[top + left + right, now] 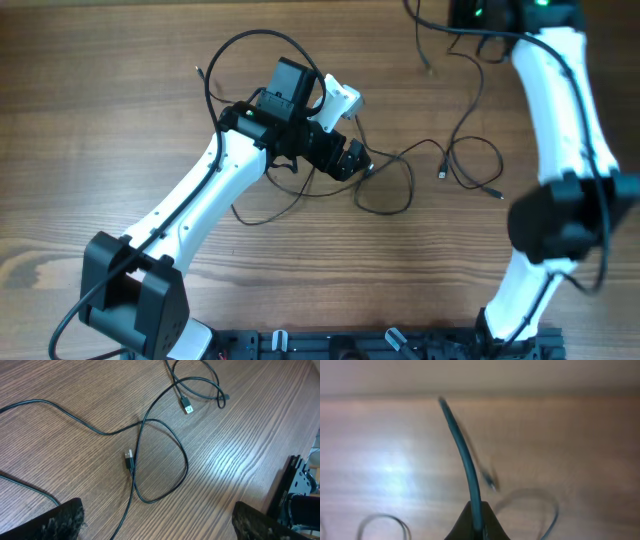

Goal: Untangle cables

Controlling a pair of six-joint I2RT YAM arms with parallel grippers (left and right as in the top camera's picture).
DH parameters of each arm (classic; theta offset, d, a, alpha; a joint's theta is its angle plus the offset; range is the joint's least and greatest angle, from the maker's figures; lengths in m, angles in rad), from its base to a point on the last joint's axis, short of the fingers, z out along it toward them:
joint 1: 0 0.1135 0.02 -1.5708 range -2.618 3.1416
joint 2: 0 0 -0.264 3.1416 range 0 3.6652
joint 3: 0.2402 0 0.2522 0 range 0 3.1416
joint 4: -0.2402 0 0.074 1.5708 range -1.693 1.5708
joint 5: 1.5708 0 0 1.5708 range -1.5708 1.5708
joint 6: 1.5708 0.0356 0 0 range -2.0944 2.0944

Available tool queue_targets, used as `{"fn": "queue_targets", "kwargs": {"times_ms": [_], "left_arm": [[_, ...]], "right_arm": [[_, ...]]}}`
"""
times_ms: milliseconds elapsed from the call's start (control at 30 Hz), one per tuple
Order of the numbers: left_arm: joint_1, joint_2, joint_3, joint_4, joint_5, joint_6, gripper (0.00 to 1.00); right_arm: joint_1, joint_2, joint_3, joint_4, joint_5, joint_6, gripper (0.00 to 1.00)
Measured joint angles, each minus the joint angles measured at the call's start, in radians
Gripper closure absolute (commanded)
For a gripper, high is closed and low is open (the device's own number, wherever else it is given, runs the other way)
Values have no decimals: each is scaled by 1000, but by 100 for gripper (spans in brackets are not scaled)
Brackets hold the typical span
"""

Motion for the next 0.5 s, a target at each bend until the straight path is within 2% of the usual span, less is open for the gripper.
{"fn": "queue_targets", "kwargs": {"times_ms": [100,300,400,500], "left_arm": [[0,0,0,-6,0,0,3],[0,2,0,19,0,0,3],[0,3,0,31,0,0,3],[0,3,0,32,0,10,3]], "right_arm": [[0,72,-7,-101,13,66,96],[0,71,-9,-319,128,216,95],[0,71,-9,-340,197,279,96],[0,68,-59,-279,245,323,96]]}}
